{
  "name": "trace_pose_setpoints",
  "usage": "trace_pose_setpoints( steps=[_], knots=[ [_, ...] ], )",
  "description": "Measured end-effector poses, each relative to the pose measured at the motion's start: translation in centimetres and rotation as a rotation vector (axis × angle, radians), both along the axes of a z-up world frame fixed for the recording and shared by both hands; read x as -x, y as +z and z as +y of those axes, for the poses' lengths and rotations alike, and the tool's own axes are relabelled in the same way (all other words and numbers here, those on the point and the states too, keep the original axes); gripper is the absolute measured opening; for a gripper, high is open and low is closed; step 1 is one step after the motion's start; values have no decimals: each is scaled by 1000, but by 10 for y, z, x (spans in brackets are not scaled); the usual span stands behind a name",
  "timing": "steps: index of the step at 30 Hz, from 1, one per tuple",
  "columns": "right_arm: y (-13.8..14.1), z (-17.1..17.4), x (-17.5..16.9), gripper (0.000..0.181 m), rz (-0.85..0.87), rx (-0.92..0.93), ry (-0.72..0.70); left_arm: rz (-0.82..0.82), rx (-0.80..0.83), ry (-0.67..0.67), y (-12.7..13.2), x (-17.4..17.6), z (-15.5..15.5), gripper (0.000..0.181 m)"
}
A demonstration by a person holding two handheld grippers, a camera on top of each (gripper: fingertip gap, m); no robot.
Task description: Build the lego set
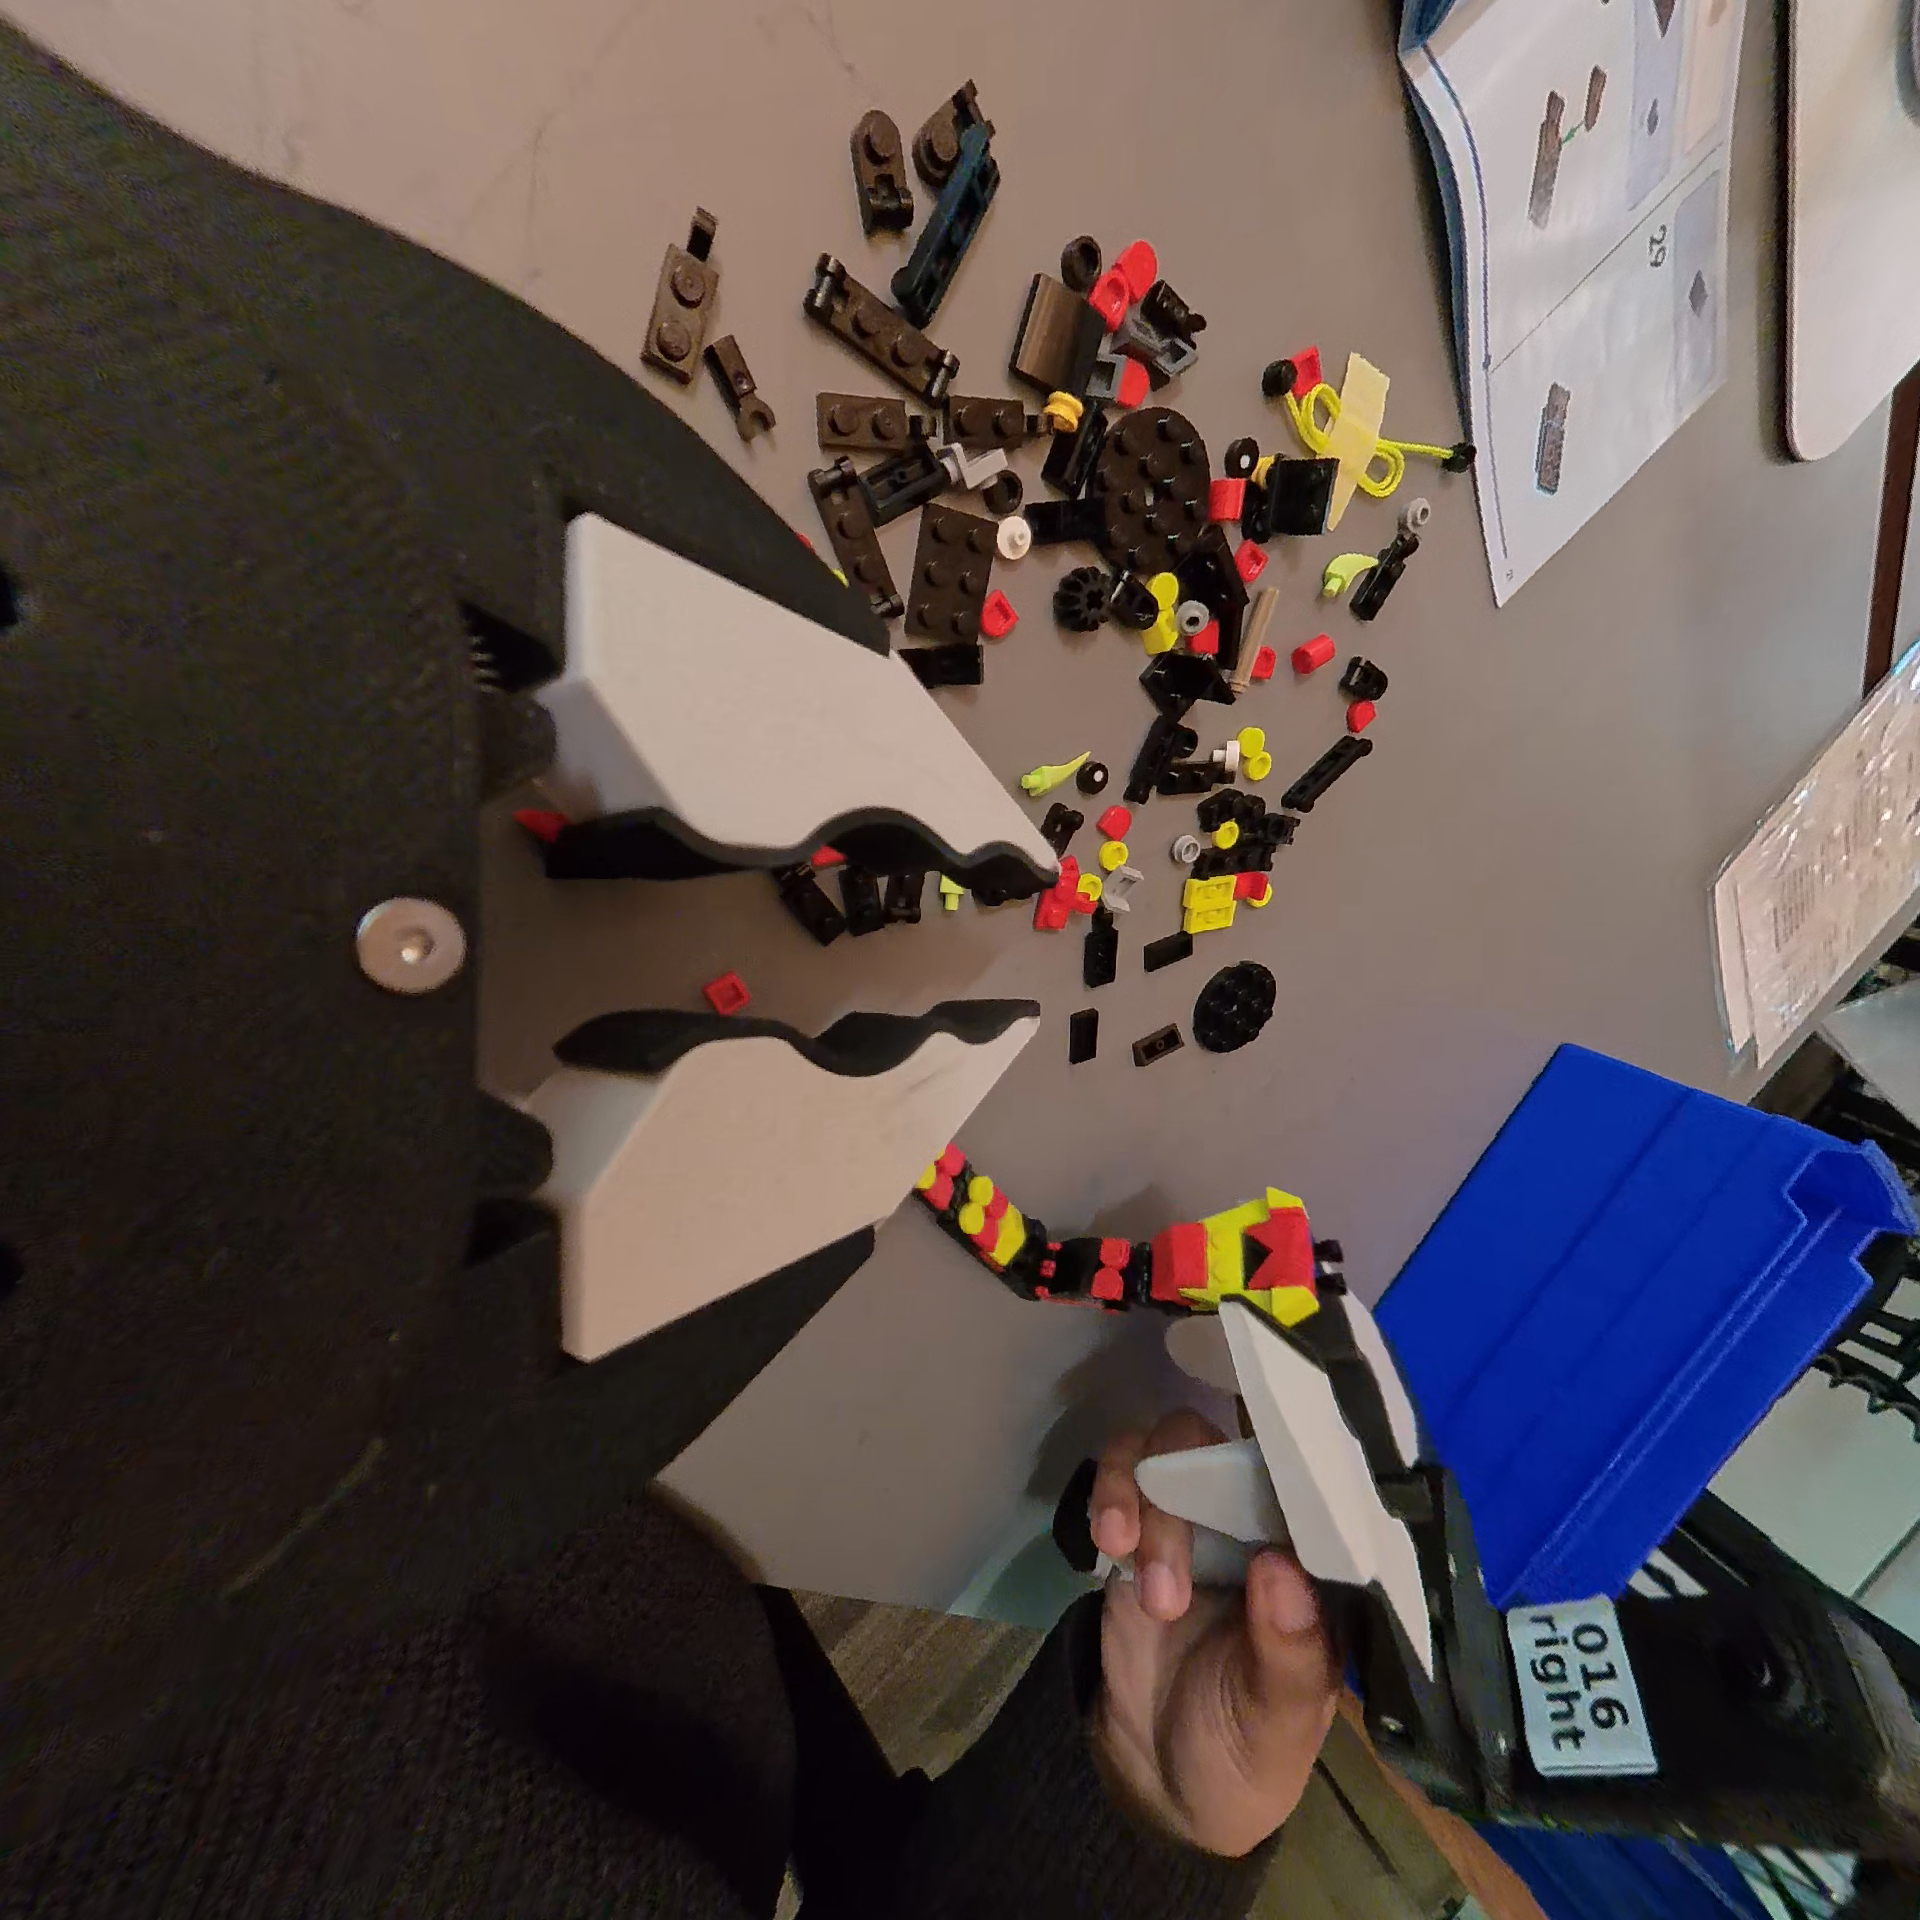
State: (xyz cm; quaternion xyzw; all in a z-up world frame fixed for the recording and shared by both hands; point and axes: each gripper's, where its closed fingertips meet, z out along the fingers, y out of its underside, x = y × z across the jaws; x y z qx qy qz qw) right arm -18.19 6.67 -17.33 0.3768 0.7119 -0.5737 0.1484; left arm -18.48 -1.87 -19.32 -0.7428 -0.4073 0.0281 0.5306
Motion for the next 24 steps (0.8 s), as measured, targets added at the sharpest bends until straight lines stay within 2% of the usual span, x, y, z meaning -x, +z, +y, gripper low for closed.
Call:
trace_pose_setpoints(
  steps=[11, 24],
  knots=[
    [0, -7, -8, 24, 261, -159, 57, -32, -7, -5, -4, 0, 1, 19],
    [2, -13, -15, 24, 331, -172, 102, -52, -19, -14, -5, -2, 2, 19]
  ],
)
